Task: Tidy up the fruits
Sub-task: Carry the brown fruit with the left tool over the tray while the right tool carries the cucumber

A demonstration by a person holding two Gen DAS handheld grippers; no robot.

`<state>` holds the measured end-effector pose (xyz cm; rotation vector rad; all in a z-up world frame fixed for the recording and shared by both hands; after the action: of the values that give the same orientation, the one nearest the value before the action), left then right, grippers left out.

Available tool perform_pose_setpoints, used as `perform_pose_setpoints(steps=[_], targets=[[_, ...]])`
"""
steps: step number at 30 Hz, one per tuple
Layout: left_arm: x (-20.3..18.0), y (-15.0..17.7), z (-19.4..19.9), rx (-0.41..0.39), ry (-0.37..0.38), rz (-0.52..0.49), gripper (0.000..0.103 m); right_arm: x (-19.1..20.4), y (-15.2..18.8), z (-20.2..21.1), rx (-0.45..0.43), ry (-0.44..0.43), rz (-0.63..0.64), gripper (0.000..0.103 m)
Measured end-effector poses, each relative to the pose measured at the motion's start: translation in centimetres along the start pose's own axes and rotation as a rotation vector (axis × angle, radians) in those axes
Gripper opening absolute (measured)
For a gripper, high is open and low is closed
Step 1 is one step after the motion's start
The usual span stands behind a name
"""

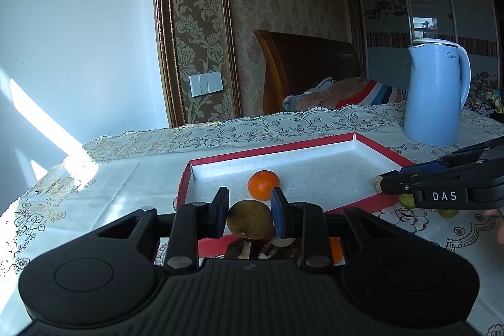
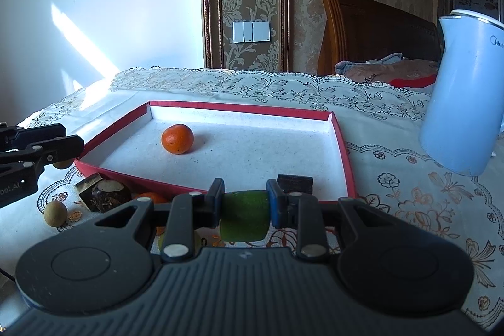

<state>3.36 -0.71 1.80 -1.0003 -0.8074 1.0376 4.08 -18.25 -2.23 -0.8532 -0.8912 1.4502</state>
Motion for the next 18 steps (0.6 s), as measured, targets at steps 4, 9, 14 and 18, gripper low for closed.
perform_pose_setpoints(steps=[4, 9, 14, 18], targets=[[0.6, -0.9, -2.7, 0.058, 0.008, 0.07, 0.028, 0.4, -1.3, -1.1, -0.009, 0.013, 0.015, 0.027], [1.3, -2.0, -6.3, 0.086, -0.056, 0.096, 0.028, 0.3, -3.0, -4.0, 0.01, 0.045, 0.005, 0.027], [1.9, -2.4, -9.4, 0.111, -0.11, 0.113, 0.028, -1.1, -4.1, -7.9, 0.055, 0.095, -0.038, 0.027], [2.4, -2.2, -11.5, 0.14, -0.143, 0.12, 0.028, -2.1, -4.3, -10.9, 0.093, 0.129, -0.052, 0.027]])
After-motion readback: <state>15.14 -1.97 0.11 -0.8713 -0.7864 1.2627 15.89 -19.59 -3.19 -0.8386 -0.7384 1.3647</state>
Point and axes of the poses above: each gripper's, at about its wrist camera, not at the fingertips, and z roughly against the way its jaws point, x to its left, y to its underside, the point moved 5 cm from there along -z, roughly the way its jaws point, and after that the axes turned 4 degrees about y, right-handed, at the moved point
